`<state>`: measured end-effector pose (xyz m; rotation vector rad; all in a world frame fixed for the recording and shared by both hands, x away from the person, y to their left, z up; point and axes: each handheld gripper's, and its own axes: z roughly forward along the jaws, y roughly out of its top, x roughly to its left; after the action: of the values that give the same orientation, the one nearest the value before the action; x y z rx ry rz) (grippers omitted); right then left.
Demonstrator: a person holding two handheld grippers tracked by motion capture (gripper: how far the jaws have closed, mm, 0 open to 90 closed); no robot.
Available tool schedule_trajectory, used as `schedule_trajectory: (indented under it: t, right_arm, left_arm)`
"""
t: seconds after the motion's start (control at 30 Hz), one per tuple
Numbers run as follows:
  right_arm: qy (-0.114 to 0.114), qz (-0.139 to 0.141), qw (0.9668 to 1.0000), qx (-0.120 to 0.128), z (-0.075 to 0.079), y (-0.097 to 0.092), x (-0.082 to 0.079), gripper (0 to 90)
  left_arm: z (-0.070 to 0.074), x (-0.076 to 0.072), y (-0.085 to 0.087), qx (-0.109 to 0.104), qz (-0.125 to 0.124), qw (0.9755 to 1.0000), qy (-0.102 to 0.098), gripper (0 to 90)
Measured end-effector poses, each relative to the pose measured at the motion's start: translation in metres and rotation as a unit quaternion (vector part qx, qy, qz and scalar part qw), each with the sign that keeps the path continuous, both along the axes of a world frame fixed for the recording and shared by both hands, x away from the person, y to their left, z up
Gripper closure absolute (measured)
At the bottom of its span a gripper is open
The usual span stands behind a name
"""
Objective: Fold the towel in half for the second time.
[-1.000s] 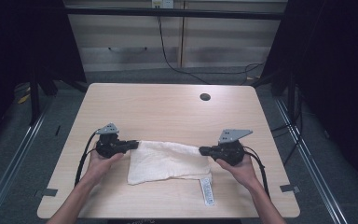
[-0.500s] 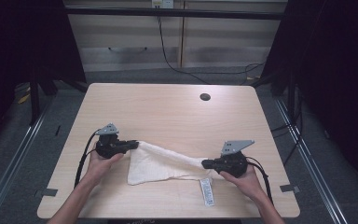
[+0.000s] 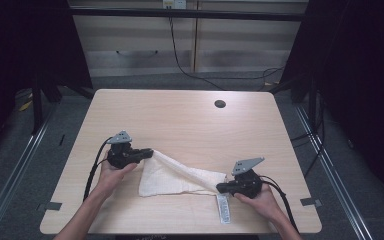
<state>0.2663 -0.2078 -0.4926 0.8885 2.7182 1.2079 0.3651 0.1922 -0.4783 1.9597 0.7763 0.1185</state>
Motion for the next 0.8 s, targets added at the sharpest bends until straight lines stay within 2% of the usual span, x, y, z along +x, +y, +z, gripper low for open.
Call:
schedule_trajectory:
  t: [0.03, 0.1, 0.13, 0.27, 0.43, 0.53, 0.57, 0.67, 0.8]
  right_arm:
    - [-0.002, 0.001, 1.0, -0.007, -0.001, 0.0, 0.001, 88.2]
    - [0.007, 0.0, 0.9999, -0.01, -0.003, 0.001, 0.001, 88.2]
    - [0.014, -0.01, 0.9998, -0.007, -0.004, -0.001, 0.003, 88.4]
    - [0.008, -0.026, 0.9995, -0.015, -0.003, -0.005, 0.008, 88.5]
    - [0.007, -0.069, 0.9974, -0.016, -0.004, -0.019, 0.022, 88.6]
    - [0.0, -0.077, 0.9967, -0.023, -0.004, -0.023, 0.026, 88.6]
    - [-0.001, -0.088, 0.9959, -0.023, -0.004, -0.027, 0.03, 88.6]
    - [-0.001, -0.097, 0.9951, -0.019, -0.005, -0.031, 0.031, 88.6]
    - [0.0, -0.1, 0.9948, -0.018, -0.005, -0.031, 0.03, 88.6]
  left_arm:
    - [0.0, 0.0, -0.002, 0.0, -0.001, 1.0, 0.0, 85.4]
    - [0.0, -0.001, -0.003, 0.0, -0.001, 1.0, -0.001, 85.4]
    - [0.0, 0.0, -0.003, -0.002, -0.003, 1.0, -0.002, 85.3]
    - [0.004, 0.001, -0.007, -0.001, -0.008, 0.9999, -0.008, 85.2]
    - [0.02, 0.007, -0.021, -0.027, -0.014, 0.9993, -0.021, 85.2]
    - [0.025, 0.01, -0.024, -0.035, -0.015, 0.999, -0.025, 85.2]
    - [0.027, 0.01, -0.026, -0.034, -0.018, 0.9989, -0.028, 85.2]
    - [0.031, 0.004, -0.031, -0.031, -0.03, 0.9982, -0.042, 85.2]
    - [0.03, -0.004, -0.03, -0.021, -0.046, 0.9976, -0.047, 85.2]
